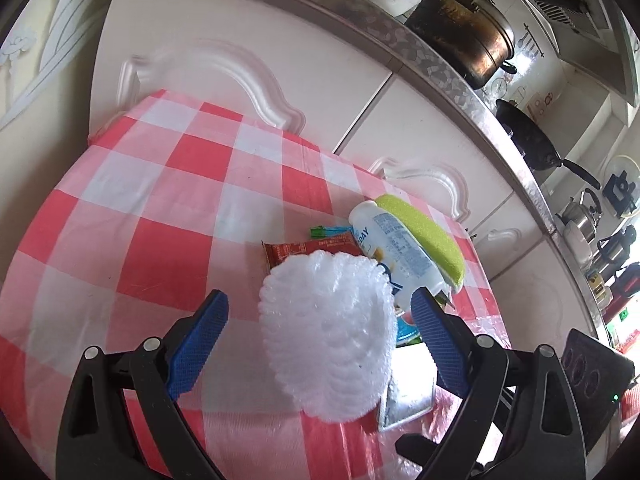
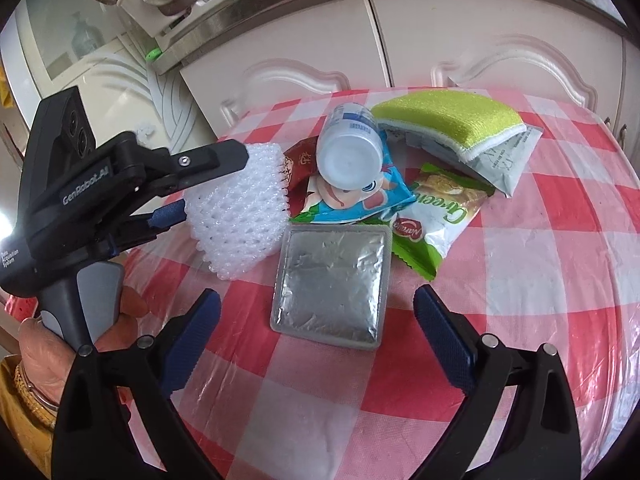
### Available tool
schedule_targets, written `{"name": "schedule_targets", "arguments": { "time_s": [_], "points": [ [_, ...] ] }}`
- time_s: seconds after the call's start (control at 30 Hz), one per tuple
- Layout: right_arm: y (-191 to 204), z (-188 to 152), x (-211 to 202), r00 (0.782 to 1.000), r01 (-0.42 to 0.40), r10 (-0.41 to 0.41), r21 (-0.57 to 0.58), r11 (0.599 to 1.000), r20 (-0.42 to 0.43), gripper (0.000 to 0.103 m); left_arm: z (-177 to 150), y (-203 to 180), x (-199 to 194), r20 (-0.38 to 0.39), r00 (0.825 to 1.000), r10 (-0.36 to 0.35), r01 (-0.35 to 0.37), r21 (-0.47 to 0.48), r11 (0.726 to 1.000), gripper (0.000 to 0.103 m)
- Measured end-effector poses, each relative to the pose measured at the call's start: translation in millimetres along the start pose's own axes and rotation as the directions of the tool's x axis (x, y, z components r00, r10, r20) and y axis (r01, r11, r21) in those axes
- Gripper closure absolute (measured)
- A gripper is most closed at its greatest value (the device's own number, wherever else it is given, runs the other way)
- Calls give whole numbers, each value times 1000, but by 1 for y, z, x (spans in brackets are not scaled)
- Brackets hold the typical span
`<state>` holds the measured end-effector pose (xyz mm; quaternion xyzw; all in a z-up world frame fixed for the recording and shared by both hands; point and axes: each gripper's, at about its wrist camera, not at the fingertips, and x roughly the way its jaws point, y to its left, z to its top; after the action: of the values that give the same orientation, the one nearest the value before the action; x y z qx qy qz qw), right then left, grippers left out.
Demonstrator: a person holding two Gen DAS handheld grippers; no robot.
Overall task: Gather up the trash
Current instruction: 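Grasp the white foam net sleeve with the left tool while the right tool grasps the foil packet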
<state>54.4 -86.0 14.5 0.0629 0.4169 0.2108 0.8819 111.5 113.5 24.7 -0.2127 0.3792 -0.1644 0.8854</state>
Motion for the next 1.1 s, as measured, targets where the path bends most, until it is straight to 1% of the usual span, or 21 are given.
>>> {"name": "schedule_targets", "arguments": {
  "time_s": [0.07,0.1,0.13,0.17,0.3,0.37,0.5,0.57,0.6,0.67,0.73,0.77,0.83,0.9,1.03,1.1],
  "points": [
    [5,1,2,1000,18,-18,-24,1000,-3,9,0,1,4,-4,1000,3,-3,1,1000,11],
    [6,2,3,1000,26,-26,-32,999,-5,15,0,2,6,-6,1000,0,0,-2,1000,11],
    [7,2,3,999,32,-32,-35,999,-6,24,0,3,6,-8,1000,-3,3,-5,1000,11],
    [8,3,4,999,39,-40,-35,999,-12,27,-1,3,8,-8,1000,-4,4,-6,1000,11],
    [8,6,7,998,54,-55,-31,998,-20,28,-2,3,11,-3,1000,-7,7,0,1000,13],
    [8,7,8,998,58,-59,-28,998,-21,28,-2,3,12,-7,1000,-10,10,4,1000,24],
    [8,9,10,998,65,-65,-27,998,-20,28,-3,1,13,-5,1000,3,-3,16,1000,33],
    [8,10,10,998,66,-66,-25,998,-20,28,-2,2,12,-2,1000,1,-1,13,1000,40],
    [8,11,10,998,67,-67,-26,997,-20,28,-3,2,11,-1,1000,2,-2,12,1000,41],
    [9,11,11,997,70,-71,-34,997,-22,28,-3,3,10,3,1000,5,-5,1,1000,46],
    [10,11,11,997,74,-75,-45,996,-24,28,-4,6,8,4,1000,8,-8,-15,1000,50],
    [11,11,12,997,77,-78,-52,996,-26,29,-5,7,6,7,1000,13,-13,-22,1000,51],
    [12,11,12,995,92,-94,-64,994,-26,36,-6,8,3,15,1000,21,-21,-27,999,53],
    [13,11,12,993,112,-114,-77,991,-26,40,-7,8,-3,26,999,31,-30,-32,999,54],
    [14,11,12,992,123,-126,-97,988,-30,41,-8,8,-19,51,998,42,-40,-37,999,54],
    [12,11,12,993,115,-118,-92,989,-29,42,-10,6,-28,58,997,48,-46,-35,998,54]
  ]
}}
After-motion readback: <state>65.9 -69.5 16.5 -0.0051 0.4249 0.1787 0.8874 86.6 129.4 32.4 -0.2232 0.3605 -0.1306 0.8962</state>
